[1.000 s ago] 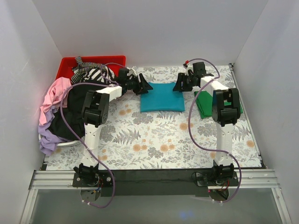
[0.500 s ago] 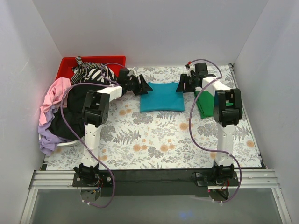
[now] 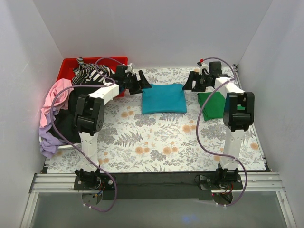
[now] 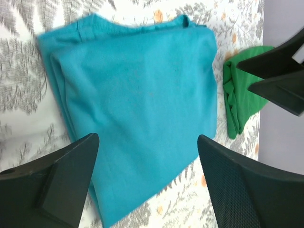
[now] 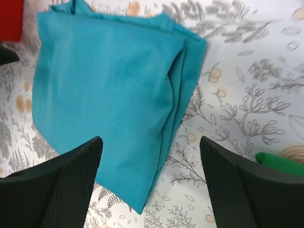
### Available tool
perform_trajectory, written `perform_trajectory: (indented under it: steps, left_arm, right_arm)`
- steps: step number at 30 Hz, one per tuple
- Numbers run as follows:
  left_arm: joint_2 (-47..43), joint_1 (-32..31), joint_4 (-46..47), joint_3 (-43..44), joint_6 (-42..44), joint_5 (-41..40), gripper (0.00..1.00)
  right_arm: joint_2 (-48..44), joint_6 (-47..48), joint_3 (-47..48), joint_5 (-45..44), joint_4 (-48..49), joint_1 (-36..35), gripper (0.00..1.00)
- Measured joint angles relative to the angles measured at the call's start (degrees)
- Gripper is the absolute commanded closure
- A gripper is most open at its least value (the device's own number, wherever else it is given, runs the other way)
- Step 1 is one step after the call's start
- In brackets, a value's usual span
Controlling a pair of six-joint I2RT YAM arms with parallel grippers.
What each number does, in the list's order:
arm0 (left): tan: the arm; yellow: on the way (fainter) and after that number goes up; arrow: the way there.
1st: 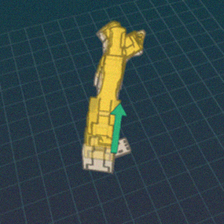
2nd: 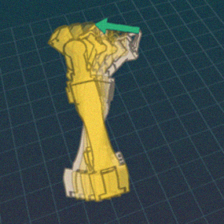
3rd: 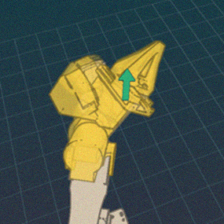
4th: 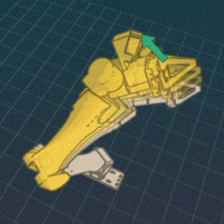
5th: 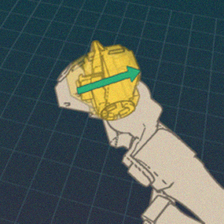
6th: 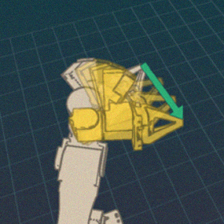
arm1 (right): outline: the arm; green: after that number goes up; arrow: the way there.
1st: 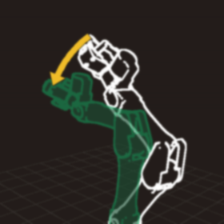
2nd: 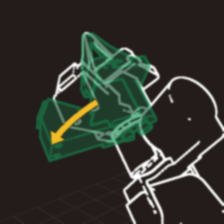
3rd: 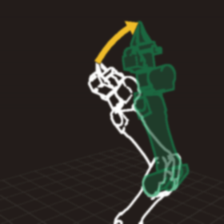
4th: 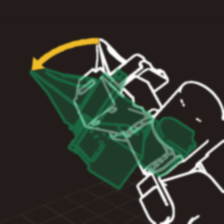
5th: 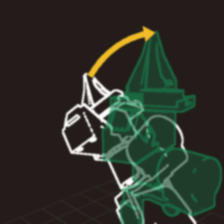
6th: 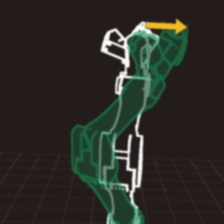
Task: Fold and stack the t-shirts
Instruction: Fold the tshirt, then neatly place the folded tshirt to the corner
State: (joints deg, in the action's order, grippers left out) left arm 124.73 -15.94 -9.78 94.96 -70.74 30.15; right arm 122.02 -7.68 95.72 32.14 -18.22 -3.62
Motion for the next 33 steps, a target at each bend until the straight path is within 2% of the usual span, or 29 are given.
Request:
perform_trajectory:
  steps: [7, 17, 23, 25, 26, 27, 28, 29, 32, 33]
  left_arm:
    - [-4.61, 0.00, -1.36, -7.08, 0.02, -1.75, 0.13]
    - [-6.58, 0.00, -2.91, -11.91, 0.68, -3.76, 0.11]
    - [-7.85, 0.00, -3.54, -12.57, 0.98, -4.02, 0.11]
    - [-8.13, 0.00, -3.56, -12.66, 1.18, -4.04, 0.11]
    - [-8.28, 0.00, -3.56, -12.76, 1.36, -4.04, 0.11]
    - [-8.37, 0.00, -3.61, -12.87, 1.51, -4.04, 0.11]
    - [-8.46, 0.00, -3.69, -12.96, 1.57, -4.04, 0.11]
    - [-8.55, 0.00, -3.74, -13.03, 1.73, -4.07, 0.11]
    - [-8.70, 0.00, -3.76, -13.44, 2.12, -4.04, 0.11]
    - [-8.79, 0.00, -3.78, -13.66, 2.25, -4.04, 0.11]
  right_arm:
    - [3.91, -0.48, -2.67, 3.30, -0.79, -0.37, 0.13]
    - [5.35, -1.81, -2.71, 7.76, -0.92, -1.33, 0.14]
    - [8.39, -1.73, 1.88, 8.63, -2.84, -6.82, 0.16]
    - [9.09, -1.81, 2.84, 8.59, -2.93, -9.14, 0.20]
    - [9.38, -1.99, 3.21, 8.59, -2.91, -10.29, 0.26]
    - [9.77, -2.25, 3.56, 8.55, -2.89, -11.41, 0.51]
    - [10.16, -2.12, 3.72, 8.50, -2.82, -12.11, 0.67]
    - [10.80, -2.34, 3.93, 7.50, -3.13, -13.03, 0.77]
    - [13.77, -5.51, 5.20, 10.60, -4.09, -14.05, 0.95]
    - [14.32, -6.10, 5.92, 11.06, -4.44, -13.99, 0.99]
